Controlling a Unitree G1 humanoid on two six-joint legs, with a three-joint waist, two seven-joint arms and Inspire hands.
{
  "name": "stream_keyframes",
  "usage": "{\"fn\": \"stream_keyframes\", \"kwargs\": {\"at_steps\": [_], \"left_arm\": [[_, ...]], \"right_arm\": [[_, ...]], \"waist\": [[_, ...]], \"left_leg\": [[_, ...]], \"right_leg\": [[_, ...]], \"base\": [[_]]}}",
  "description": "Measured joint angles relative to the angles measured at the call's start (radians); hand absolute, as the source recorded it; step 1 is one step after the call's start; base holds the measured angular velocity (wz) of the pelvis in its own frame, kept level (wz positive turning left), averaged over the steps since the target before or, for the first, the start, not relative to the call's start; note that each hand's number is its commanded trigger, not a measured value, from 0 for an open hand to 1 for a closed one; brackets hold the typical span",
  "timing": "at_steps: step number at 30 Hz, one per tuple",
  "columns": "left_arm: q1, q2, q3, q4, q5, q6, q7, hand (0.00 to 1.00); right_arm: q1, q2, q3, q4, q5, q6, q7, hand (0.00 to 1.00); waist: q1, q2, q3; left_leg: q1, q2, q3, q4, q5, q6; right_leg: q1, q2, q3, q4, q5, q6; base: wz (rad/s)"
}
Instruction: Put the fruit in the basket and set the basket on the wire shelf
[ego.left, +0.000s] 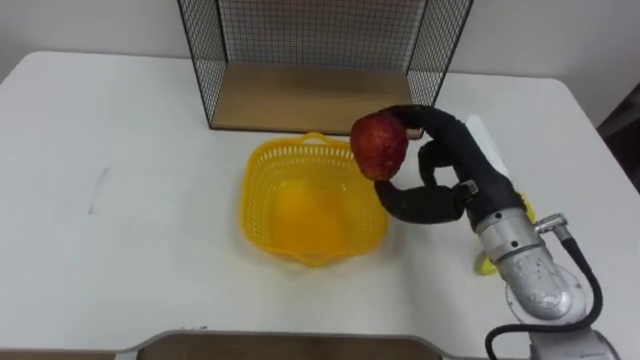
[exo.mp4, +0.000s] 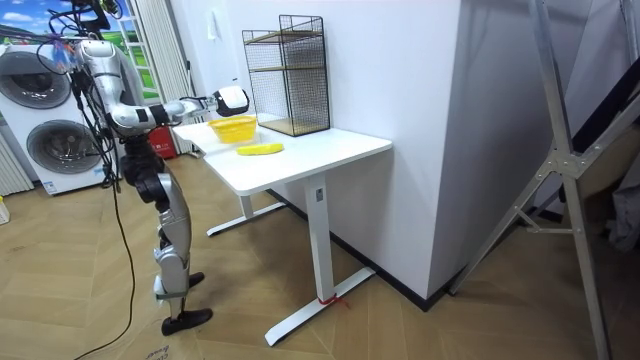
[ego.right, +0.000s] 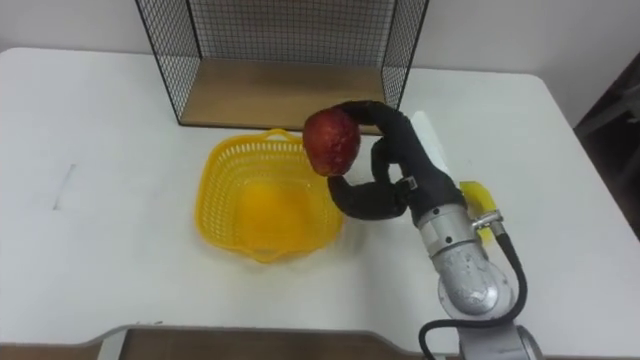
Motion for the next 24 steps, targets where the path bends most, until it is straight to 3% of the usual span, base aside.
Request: {"fn": "stream_keyframes", "kwargs": {"at_steps": [2,3,4,5,15,24], "left_arm": [[-0.002,0.002,-0.009,-0.001,0.0,0.0,0.002,0.0],[-0.003,0.003,-0.017,-0.001,0.0,0.001,0.006,0.0],[-0.006,0.003,-0.023,-0.001,0.0,0.001,0.009,0.0],[-0.009,0.003,-0.025,-0.001,0.0,0.001,0.009,0.0],[-0.014,0.002,-0.045,0.001,-0.001,0.004,0.012,0.0],[-0.015,0.002,-0.045,0.001,-0.001,0.004,0.012,0.0]], "right_arm": [[0.0,0.0,0.016,0.0,-0.009,0.013,0.01,1.0],[0.0,0.0,0.025,0.0,-0.02,0.016,0.02,0.56],[0.0,0.0,0.031,0.0,-0.028,0.022,0.027,0.21],[0.0,0.0,0.034,0.0,-0.031,0.025,0.03,0.0],[0.0,0.0,0.064,0.0,-0.045,0.032,0.065,0.0],[0.0,0.0,0.064,0.0,-0.044,0.032,0.067,0.0]], "waist": [[0.001,0.002,0.0015],[0.005,0.003,0.0014],[0.012,0.004,0.002],[0.014,0.004,0.0023],[0.018,0.016,0.0009],[0.016,0.014,0.0007]], "left_leg": [[-0.003,0.0,-0.004,0.0,0.0,0.0],[-0.006,0.0,-0.007,0.001,0.0,0.0],[-0.007,0.0,-0.007,0.001,0.0,0.0],[-0.008,0.0,-0.008,0.001,0.0,0.0],[-0.008,-0.001,-0.023,0.002,0.0,0.0],[-0.005,-0.003,-0.023,0.003,0.0,0.0]], "right_leg": [[0.0,0.0,-0.004,0.0,0.0,0.0],[-0.001,0.0,-0.006,0.0,0.0,0.0],[-0.003,0.0,-0.006,-0.001,0.0,0.0],[-0.003,0.0,-0.007,-0.002,0.0,0.0],[-0.001,0.0,-0.022,-0.002,0.0,0.0],[0.01,0.0,-0.023,-0.017,0.0,0.0]], "base": [[0.07],[0.04],[0.04],[0.0],[0.04],[0.0]]}}
